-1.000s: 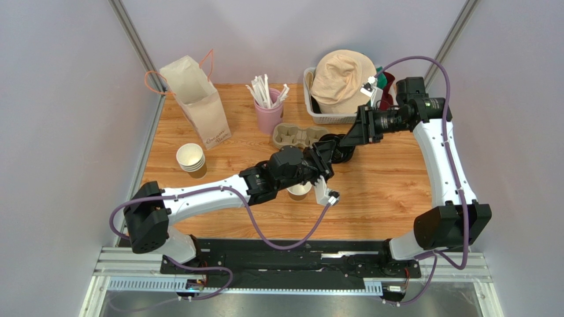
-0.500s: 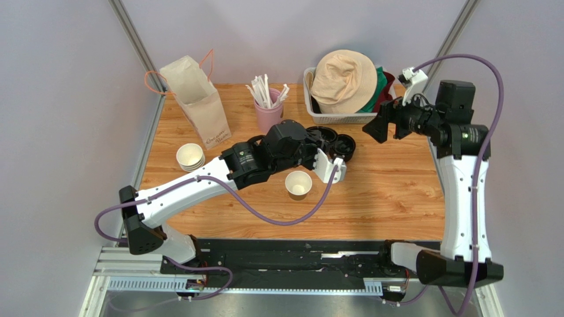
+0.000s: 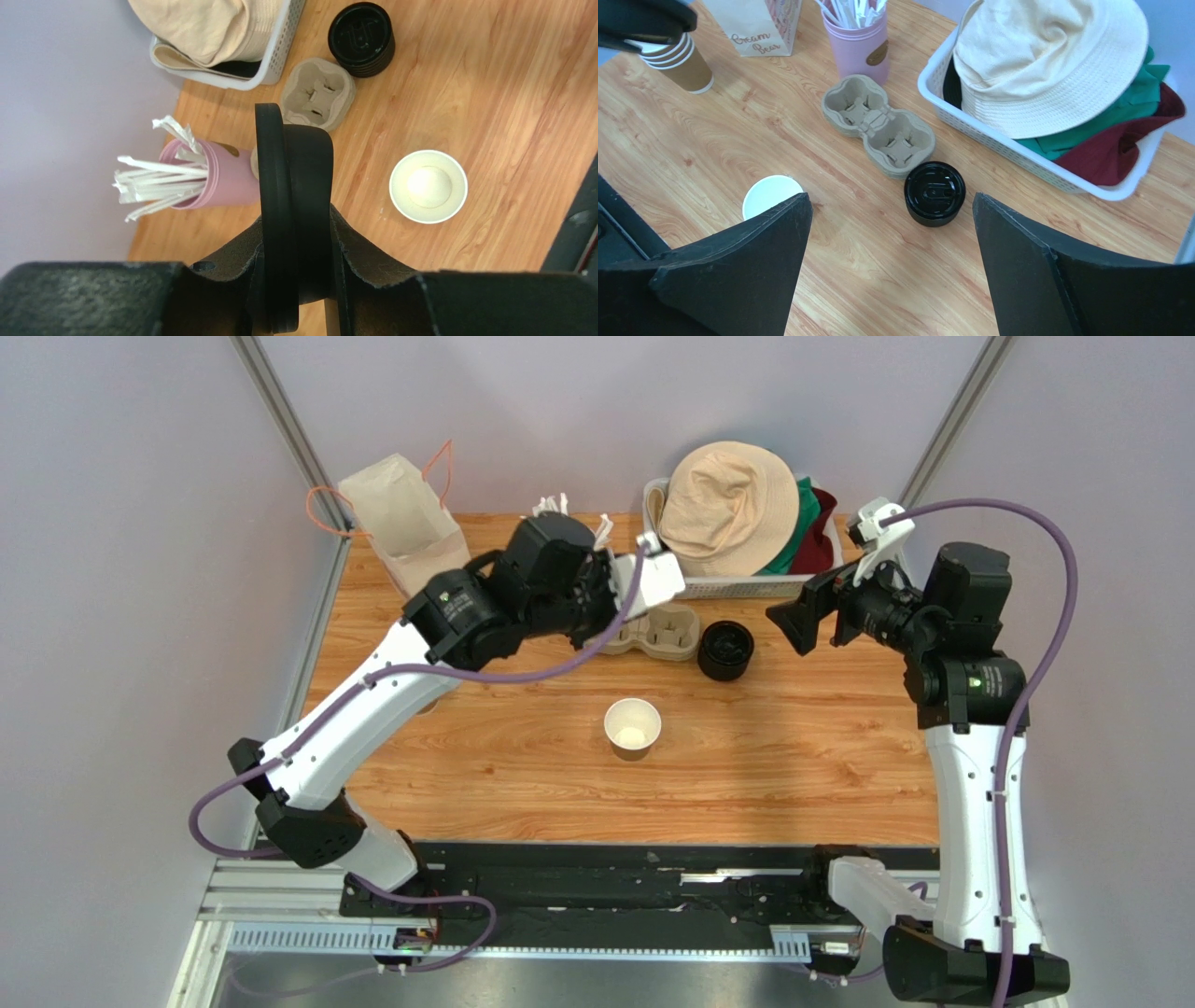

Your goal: Pack the takeout coffee

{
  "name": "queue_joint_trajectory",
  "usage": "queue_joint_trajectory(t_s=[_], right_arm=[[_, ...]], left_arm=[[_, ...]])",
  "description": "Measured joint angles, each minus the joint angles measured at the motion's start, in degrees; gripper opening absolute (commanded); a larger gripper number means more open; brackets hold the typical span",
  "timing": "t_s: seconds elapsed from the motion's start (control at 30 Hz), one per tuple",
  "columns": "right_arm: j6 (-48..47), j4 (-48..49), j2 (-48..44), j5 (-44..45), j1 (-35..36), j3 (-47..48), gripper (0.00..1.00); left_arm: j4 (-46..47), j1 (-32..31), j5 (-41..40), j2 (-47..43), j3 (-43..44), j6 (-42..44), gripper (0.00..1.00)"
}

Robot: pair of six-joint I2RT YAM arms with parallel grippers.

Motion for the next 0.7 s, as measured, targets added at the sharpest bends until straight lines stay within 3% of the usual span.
queue_joint_trajectory(t_s=[0.27, 0.33, 0.47, 0.53, 0.63, 0.7], right_arm=[[1.7, 6.1, 1.4, 1.2, 8.4, -1.5, 0.85], [1.3, 7.5, 2.2, 3.8, 12.7, -1.4, 0.80], [-1.7, 9.2, 3.8, 10.7, 22.4, -1.5, 0.58], [-3.6, 10.3, 4.0, 13.6, 25.8, -2.4, 0.56], [-6.2, 11.3, 3.9, 17.6, 27.8, -4.3, 0.48], [-7.5, 11.7, 3.8, 19.3, 28.3, -5.8, 0.38]], left_arm=[[-3.2, 8.3, 14.5, 6.6, 6.9, -15.0, 0.29], [-3.9, 10.0, 18.8, 9.8, 8.9, -17.8, 0.29], [-4.4, 12.8, 26.4, 15.5, 10.1, -23.1, 0.30], [-4.9, 13.7, 29.3, 17.6, 10.1, -24.9, 0.30], [-5.4, 14.2, 33.1, 19.4, 10.1, -27.4, 0.31], [-5.3, 14.1, 35.8, 19.7, 10.1, -28.8, 0.31]])
